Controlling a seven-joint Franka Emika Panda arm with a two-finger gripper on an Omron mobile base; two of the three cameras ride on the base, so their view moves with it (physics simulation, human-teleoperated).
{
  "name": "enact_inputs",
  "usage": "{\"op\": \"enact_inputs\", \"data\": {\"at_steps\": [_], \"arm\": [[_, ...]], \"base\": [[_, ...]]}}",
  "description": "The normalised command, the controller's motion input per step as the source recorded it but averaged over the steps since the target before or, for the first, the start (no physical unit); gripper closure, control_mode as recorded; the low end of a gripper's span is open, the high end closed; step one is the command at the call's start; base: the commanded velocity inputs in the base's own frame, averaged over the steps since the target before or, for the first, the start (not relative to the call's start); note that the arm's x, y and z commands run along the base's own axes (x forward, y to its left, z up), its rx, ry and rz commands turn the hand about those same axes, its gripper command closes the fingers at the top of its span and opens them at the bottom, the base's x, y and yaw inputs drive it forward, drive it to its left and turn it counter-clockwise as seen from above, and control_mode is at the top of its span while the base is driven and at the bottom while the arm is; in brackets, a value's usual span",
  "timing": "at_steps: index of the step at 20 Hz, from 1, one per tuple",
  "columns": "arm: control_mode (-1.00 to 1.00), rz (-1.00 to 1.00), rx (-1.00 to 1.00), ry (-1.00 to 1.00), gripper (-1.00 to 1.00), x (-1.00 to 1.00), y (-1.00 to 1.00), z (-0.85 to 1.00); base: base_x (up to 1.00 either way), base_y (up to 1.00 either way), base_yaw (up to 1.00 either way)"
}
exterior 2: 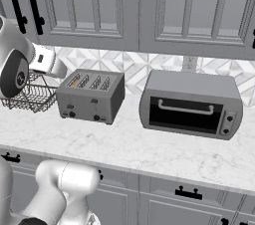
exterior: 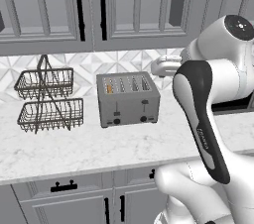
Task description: Start the toaster. Once the lever pops up, take the bread to the plate on the dining counter.
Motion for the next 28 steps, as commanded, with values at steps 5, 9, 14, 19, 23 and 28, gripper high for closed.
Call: {"op": "enact_inputs", "data": {"at_steps": [5, 9, 14, 19, 23, 28], "arm": [[-1.0, 0.0, 0.0, 0.0, -1.0, 0.0, 0.0, 0.0], [-1.0, 0.0, 0.0, 0.0, -1.0, 0.0, 0.0, 0.0], [-1.0, 0.0, 0.0, 0.0, -1.0, 0.0, 0.0, 0.0], [-1.0, 0.0, 0.0, 0.0, -1.0, 0.0, 0.0, 0.0], [-1.0, 0.0, 0.0, 0.0, -1.0, 0.0, 0.0, 0.0], [-1.0, 0.0, 0.0, 0.0, -1.0, 0.0, 0.0, 0.0]], "base": [[0.0, 0.0, 0.0], [0.0, 0.0, 0.0], [0.0, 0.0, 0.0], [0.0, 0.0, 0.0], [0.0, 0.0, 0.0], [0.0, 0.0, 0.0]]}}
